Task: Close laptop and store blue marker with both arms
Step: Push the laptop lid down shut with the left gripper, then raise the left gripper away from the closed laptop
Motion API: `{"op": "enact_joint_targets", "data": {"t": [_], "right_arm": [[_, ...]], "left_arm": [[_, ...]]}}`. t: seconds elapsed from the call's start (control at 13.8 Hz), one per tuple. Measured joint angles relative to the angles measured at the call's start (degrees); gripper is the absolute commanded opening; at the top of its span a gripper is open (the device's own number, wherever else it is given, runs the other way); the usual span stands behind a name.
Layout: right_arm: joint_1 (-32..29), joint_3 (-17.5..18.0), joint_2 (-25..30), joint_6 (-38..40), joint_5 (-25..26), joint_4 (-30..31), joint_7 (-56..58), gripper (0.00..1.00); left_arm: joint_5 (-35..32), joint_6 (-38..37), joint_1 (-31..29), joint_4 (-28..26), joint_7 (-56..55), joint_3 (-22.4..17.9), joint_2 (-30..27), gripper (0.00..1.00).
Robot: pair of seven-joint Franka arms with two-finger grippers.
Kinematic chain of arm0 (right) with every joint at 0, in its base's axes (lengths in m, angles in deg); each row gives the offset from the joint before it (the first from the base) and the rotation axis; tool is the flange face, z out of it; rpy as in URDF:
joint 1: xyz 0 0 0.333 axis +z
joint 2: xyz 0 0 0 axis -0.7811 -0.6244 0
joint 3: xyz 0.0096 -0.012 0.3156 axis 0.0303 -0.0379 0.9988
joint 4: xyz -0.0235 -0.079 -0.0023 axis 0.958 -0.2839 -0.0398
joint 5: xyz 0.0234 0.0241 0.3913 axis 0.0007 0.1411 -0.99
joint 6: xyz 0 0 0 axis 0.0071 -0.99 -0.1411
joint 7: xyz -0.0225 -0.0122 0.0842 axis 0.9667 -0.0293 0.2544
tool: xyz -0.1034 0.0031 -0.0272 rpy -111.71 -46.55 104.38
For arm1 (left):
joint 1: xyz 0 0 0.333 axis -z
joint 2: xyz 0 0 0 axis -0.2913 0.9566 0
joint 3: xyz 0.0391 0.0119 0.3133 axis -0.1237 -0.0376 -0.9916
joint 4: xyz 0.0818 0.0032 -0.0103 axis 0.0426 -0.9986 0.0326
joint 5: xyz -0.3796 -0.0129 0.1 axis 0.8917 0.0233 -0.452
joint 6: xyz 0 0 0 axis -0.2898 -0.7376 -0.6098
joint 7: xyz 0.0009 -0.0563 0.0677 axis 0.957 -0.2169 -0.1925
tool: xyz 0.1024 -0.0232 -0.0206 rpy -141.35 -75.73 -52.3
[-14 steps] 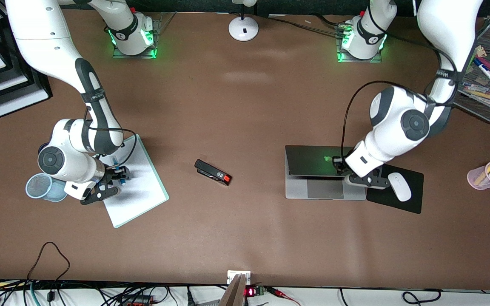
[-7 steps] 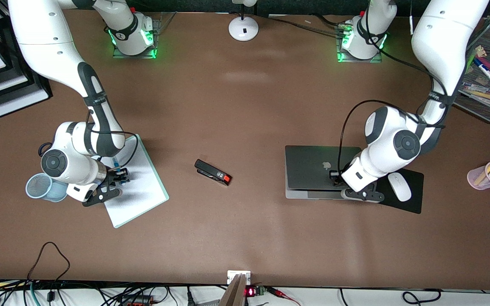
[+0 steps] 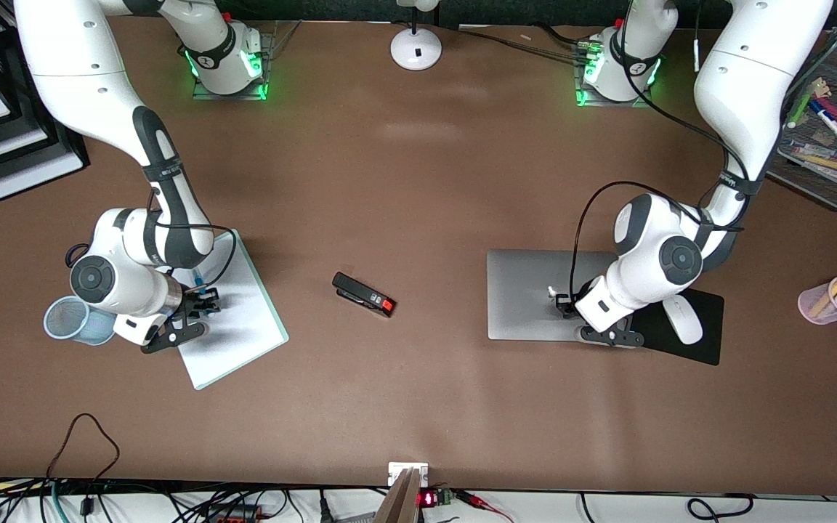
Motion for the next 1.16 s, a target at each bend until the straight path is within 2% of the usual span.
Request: {"op": "enact_joint_targets", "data": {"t": [0.36,0.65,0.87,1.16], "right_arm": [[0.0,0.0,-0.6,0.0,0.0,-0.2,0.0,0.32],[0.2,0.1,-0.6,0.0,0.0,-1.1,0.0,0.29],[0.3,0.1,-0.7,0.0,0.0,-1.6,0.0,0.29],[0.3,0.1,-0.9,0.0,0.0,-1.6,0.0,0.29]], "left_arm": [[0.0,0.1,0.0,0.3,0.2,0.0,0.6,0.01],[0.0,-1.3,-0.7,2.1,3.6,0.0,-0.8,0.01],[-0.1,-11.5,-3.4,4.3,7.6,-0.1,-5.3,0.01],[-0.1,-31.7,-6.5,12.2,13.6,-0.1,-10.6,0.04]]}}
